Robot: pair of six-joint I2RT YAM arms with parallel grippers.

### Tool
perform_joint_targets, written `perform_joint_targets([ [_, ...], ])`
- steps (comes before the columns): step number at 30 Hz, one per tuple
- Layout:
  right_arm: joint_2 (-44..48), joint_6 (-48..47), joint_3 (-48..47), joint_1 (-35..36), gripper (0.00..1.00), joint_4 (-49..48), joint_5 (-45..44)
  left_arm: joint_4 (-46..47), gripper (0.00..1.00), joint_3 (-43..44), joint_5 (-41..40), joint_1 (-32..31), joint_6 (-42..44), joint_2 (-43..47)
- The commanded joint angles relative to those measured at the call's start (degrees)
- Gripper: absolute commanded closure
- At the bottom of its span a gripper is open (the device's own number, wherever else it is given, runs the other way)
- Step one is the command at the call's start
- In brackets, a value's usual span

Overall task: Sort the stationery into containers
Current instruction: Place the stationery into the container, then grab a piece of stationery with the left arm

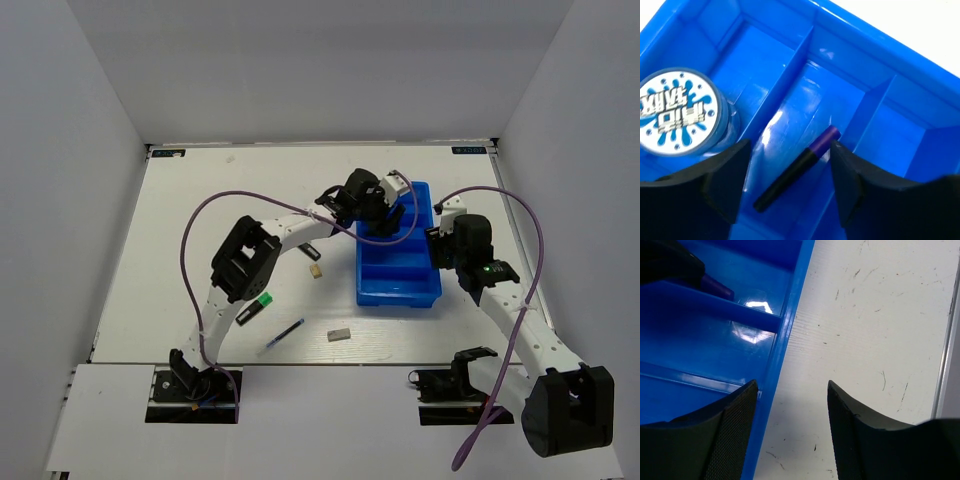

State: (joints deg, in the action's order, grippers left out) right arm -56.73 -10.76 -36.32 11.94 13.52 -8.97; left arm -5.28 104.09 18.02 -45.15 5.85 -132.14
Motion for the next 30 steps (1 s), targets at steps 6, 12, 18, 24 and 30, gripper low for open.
perform_joint_targets([
  [6, 0.1, 0.4, -1.6, -1.0, 0.51, -1.4, 0.4, 6.2, 1.00, -13.3, -17.6, -3.9, -5.5, 20.8],
  [12, -1.3, 1.4, -2.5, -1.2, 0.77, -0.5, 0.4, -29.0, 1.00, -12.7, -49.6, -1.6, -37.9, 28.8],
  [18, -2.9, 2.2, -4.1, -1.2, 0.35, 2.0, 1.9, -53.2, 0.42, -3.5, -47.7, 5.6, -63.7, 22.7],
  [24, -1.5, 2.9, -3.9, -1.3, 0.35, 1.9, 1.5, -54.7, 0.50, -2.1, -39.9, 10.6, -74.5, 17.4],
  [30, -1.2, 3.0, -4.0, -1.9, 0.35, 2.1, 1.7, -55.9, 0.48, -0.1, -37.4, 11.9, -78.5, 13.0],
])
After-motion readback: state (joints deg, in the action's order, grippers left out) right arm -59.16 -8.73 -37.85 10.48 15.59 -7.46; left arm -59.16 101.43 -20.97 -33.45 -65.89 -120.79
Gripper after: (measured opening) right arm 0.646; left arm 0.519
